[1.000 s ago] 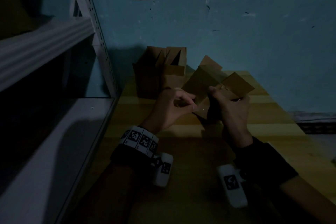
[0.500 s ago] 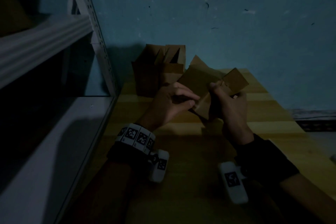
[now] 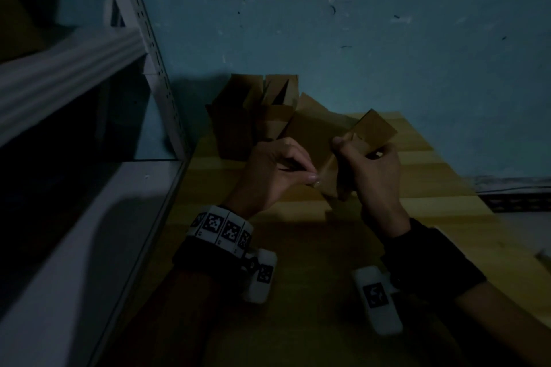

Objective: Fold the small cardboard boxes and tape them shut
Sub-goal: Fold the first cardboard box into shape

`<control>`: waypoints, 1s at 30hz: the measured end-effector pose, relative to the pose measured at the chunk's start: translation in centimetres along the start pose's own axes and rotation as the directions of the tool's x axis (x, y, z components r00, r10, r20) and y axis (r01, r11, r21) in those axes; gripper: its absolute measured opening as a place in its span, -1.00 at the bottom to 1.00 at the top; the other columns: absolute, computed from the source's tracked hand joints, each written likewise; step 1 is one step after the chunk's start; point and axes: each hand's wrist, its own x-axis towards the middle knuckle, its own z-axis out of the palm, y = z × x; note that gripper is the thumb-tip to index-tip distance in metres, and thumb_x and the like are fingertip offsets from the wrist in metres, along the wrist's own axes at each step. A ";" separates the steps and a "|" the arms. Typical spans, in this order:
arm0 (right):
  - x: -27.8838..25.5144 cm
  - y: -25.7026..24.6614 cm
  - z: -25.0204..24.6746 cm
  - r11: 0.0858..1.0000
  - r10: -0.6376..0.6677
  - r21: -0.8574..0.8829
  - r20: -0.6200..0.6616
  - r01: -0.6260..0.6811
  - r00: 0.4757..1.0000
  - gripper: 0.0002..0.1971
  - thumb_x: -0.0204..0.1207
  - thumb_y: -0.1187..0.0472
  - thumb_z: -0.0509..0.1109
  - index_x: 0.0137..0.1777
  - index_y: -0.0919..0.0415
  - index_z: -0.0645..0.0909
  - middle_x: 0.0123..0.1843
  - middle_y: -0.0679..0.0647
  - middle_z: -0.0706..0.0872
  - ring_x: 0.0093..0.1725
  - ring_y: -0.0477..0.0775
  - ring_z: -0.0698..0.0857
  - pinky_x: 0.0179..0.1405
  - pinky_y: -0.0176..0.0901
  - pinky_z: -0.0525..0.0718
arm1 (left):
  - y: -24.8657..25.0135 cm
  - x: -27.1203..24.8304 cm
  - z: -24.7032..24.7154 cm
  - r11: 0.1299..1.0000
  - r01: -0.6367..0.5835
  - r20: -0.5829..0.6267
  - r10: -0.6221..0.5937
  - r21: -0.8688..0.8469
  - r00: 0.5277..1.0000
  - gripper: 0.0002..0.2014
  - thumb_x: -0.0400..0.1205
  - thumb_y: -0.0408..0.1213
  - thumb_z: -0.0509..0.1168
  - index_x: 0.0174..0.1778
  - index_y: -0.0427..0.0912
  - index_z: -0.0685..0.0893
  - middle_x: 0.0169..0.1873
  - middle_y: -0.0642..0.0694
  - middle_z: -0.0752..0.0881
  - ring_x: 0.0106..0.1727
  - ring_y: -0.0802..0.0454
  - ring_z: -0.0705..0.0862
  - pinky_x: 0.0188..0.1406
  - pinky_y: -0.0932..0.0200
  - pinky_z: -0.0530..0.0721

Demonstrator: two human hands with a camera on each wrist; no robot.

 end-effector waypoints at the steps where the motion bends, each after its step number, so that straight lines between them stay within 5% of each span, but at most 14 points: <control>1: 0.2 0.0 -0.1 1.000 -0.004 -0.001 -0.012 0.004 1.000 -0.18 0.18 -0.22 0.67 0.33 0.25 0.57 0.15 0.12 0.79 0.10 0.12 0.80 0.04 0.10 0.81 | 0.0 0.0 0.1 1.000 -0.002 -0.002 0.002 -0.005 1.000 -0.88 0.38 -0.53 0.57 -0.25 -0.41 0.77 -0.17 -0.20 0.73 -0.14 0.01 0.73 -0.14 0.17 0.77; 7: 1.6 0.2 -1.1 1.000 -0.017 0.016 -0.033 0.017 0.999 -0.24 0.35 -0.12 0.66 0.37 0.38 0.53 0.11 0.11 0.74 -0.04 0.01 0.74 -0.28 -0.29 0.62 | 0.4 0.0 0.0 1.000 0.007 0.039 -0.006 -0.008 0.999 -0.88 0.36 -0.50 0.60 -0.27 -0.40 0.79 -0.20 -0.23 0.75 -0.18 -0.05 0.75 -0.21 0.03 0.80; 11: 1.4 0.0 -1.3 0.999 -0.007 0.044 -0.004 0.007 1.000 -0.34 0.35 -0.13 0.65 0.24 0.38 0.62 0.01 0.08 0.75 -0.08 0.05 0.73 -0.20 -0.12 0.66 | 0.9 0.0 -0.1 1.000 -0.003 0.060 0.004 -0.027 0.998 -0.87 0.35 -0.50 0.60 -0.27 -0.42 0.80 -0.24 -0.25 0.75 -0.22 -0.08 0.74 -0.27 0.01 0.79; 15: 1.4 0.1 -1.7 0.994 0.042 0.096 0.009 -0.042 0.999 -0.74 0.47 0.01 0.60 -0.08 0.16 0.66 -0.29 -0.11 0.70 -0.26 -0.04 0.70 -0.23 -0.14 0.62 | 1.1 0.1 -0.2 0.999 0.028 0.077 -0.025 -0.032 0.997 -0.85 0.34 -0.48 0.62 -0.28 -0.42 0.80 -0.26 -0.25 0.74 -0.24 -0.14 0.73 -0.28 -0.19 0.76; 19: 1.2 -0.2 -1.8 0.992 0.052 0.112 0.011 -0.053 0.999 -0.76 0.45 -0.01 0.61 -0.17 0.10 0.64 -0.34 -0.11 0.67 -0.34 -0.07 0.66 -0.33 -0.17 0.63 | 1.4 0.2 -0.3 0.997 0.078 0.135 -0.074 -0.022 0.988 -0.86 0.34 -0.45 0.63 -0.28 -0.38 0.81 -0.25 -0.27 0.73 -0.24 -0.22 0.72 -0.28 -0.26 0.76; 22: 1.1 -0.7 -1.7 0.995 0.035 0.095 0.011 -0.036 0.999 -0.75 0.45 -0.01 0.60 -0.11 0.15 0.72 -0.27 -0.07 0.74 -0.23 -0.01 0.74 -0.21 -0.09 0.68 | 1.8 0.2 -0.5 0.992 0.127 0.172 -0.122 -0.019 0.978 -0.87 0.35 -0.44 0.62 -0.28 -0.34 0.81 -0.23 -0.27 0.72 -0.21 -0.19 0.73 -0.23 -0.01 0.81; 27: 1.0 -1.2 -1.8 0.999 0.007 0.046 0.035 -0.009 0.999 -0.67 0.45 -0.04 0.60 0.06 0.18 0.71 -0.11 -0.05 0.79 -0.05 0.00 0.79 -0.05 0.09 0.74 | 1.6 0.2 -1.5 0.980 0.198 0.242 -0.193 0.001 0.951 -0.85 0.41 -0.29 0.59 -0.18 -0.27 0.85 -0.17 -0.16 0.78 -0.13 -0.03 0.75 -0.12 0.09 0.75; 30: 1.2 -1.8 -2.2 0.999 0.009 0.045 0.018 -0.009 1.000 -0.50 0.39 -0.14 0.60 0.19 0.18 0.68 0.12 0.07 0.81 0.13 0.09 0.80 0.13 0.26 0.79 | 1.6 0.3 -2.1 0.948 0.288 0.128 -0.272 -0.133 0.954 -0.79 0.46 -0.13 0.46 -0.13 -0.19 0.82 -0.13 -0.16 0.82 -0.10 0.03 0.78 -0.10 0.18 0.75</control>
